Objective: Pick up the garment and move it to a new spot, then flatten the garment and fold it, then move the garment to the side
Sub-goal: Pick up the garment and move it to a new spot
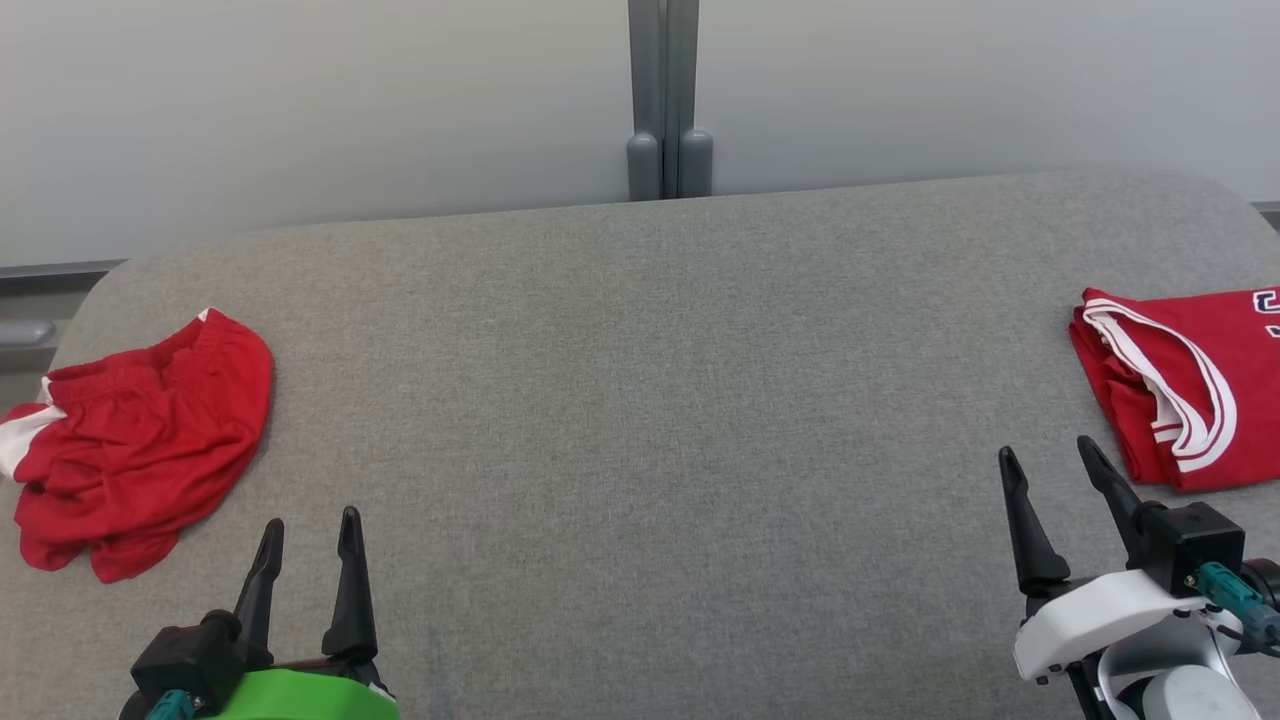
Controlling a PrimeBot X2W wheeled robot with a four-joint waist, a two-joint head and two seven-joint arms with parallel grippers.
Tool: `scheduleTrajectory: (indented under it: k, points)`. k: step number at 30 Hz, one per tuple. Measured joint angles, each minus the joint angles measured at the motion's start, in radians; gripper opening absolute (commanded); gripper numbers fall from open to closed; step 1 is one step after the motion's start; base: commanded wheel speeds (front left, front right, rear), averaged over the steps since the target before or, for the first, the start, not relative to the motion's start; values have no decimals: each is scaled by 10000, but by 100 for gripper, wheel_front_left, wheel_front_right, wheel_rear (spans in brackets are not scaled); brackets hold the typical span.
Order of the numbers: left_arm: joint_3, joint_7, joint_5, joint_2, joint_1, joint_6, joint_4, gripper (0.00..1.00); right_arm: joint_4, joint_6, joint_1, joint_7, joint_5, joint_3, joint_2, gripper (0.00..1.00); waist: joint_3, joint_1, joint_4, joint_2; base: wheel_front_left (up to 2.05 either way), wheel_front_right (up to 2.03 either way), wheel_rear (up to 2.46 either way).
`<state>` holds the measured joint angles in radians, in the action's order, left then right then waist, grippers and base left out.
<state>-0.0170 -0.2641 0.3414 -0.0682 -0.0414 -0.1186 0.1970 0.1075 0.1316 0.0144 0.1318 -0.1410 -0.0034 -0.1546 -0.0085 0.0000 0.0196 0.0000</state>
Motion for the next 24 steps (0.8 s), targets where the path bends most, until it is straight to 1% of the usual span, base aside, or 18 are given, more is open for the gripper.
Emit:
scheduleTrajectory:
  k: [6, 12, 19, 24]
  points:
    - [-4, 0, -117, 6, 10, -33, 6, 100, 17, 0, 12, 2, -2, 63, 33, 100, 36, 0, 104, 0, 0, 0, 0]
    - [13, 0, -182, 8, 71, -46, 35, 100, 81, 0, -4, 8, -63, 249, 40, 100, 60, 0, 508, 0, 0, 0, 0]
    - [17, 0, -232, 0, 103, -56, 38, 100, 100, 0, -47, 69, -69, 330, 54, 100, 52, 0, 1386, 1, 0, 0, 0]
    - [130, -2, -257, -15, -1, -52, -19, 100, 119, 0, -23, 79, -77, 412, 75, 100, 9, 0, 2215, 0, 0, 0, 0]
